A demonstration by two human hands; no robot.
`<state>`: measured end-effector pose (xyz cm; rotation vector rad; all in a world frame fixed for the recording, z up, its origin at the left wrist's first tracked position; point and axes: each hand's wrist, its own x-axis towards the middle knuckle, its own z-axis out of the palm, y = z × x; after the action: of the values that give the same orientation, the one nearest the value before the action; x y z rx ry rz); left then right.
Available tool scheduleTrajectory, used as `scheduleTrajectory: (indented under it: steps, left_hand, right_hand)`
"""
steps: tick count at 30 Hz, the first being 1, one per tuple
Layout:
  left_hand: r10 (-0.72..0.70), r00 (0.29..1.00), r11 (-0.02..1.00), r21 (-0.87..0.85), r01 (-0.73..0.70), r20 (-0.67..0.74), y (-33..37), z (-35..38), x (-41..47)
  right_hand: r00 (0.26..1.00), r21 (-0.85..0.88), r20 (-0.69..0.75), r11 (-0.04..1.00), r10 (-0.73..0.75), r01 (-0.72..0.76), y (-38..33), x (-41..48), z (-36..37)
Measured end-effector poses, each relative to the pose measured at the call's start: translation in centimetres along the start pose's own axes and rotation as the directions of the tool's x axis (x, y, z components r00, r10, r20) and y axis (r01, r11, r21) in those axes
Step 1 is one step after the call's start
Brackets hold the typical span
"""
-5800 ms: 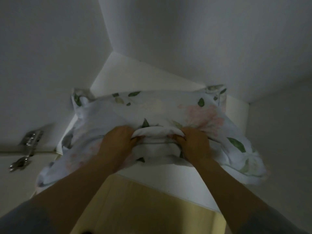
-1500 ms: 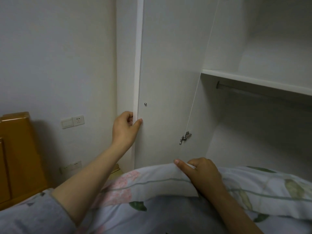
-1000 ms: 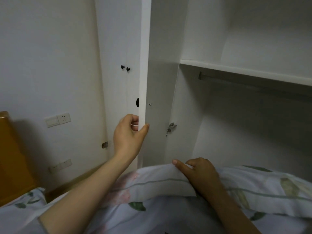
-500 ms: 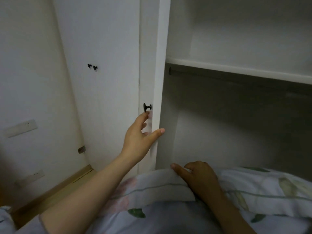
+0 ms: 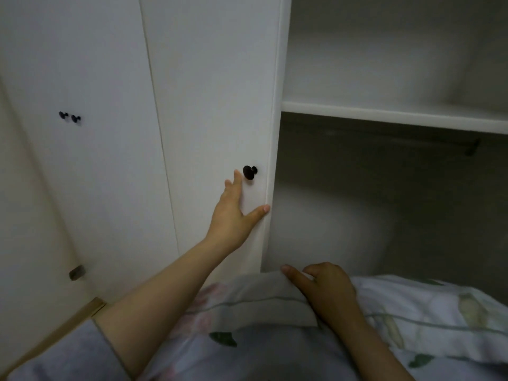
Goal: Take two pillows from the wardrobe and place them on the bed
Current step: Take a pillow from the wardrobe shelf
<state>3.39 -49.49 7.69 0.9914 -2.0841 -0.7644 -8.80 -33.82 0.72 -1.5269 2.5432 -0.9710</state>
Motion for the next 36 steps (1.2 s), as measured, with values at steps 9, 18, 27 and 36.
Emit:
scheduleTrajectory:
  steps: [9, 18, 27, 36]
  left_hand:
    - [0.010, 0.999, 1.000, 0.017, -0.011, 0.047, 1.4, 2.8, 2.6]
    - [-0.027, 0.991, 1.000, -0.009, 0.029, 0.130, 2.3, 4.5, 5.4]
    - [-0.030, 0.979, 1.000, 0.001, 0.030, 0.201, 2.3, 5.4, 7.1]
    - [-0.035, 0.976, 0.999, 0.021, 0.032, 0.216, 2.7, 5.7, 7.5]
  right_hand:
    - [0.996, -0.006, -0.066, 0.998, 0.067, -0.068, 1.7, 0.8, -0.7]
    - [0.990, 0.027, -0.094, 0.994, 0.104, -0.102, 2.5, 1.7, -0.8]
    - [0.982, 0.070, -0.131, 0.990, 0.135, -0.126, 2.8, 1.8, -1.2]
    - [0.968, 0.056, -0.169, 0.982, 0.188, -0.181, 1.6, 0.3, -1.2]
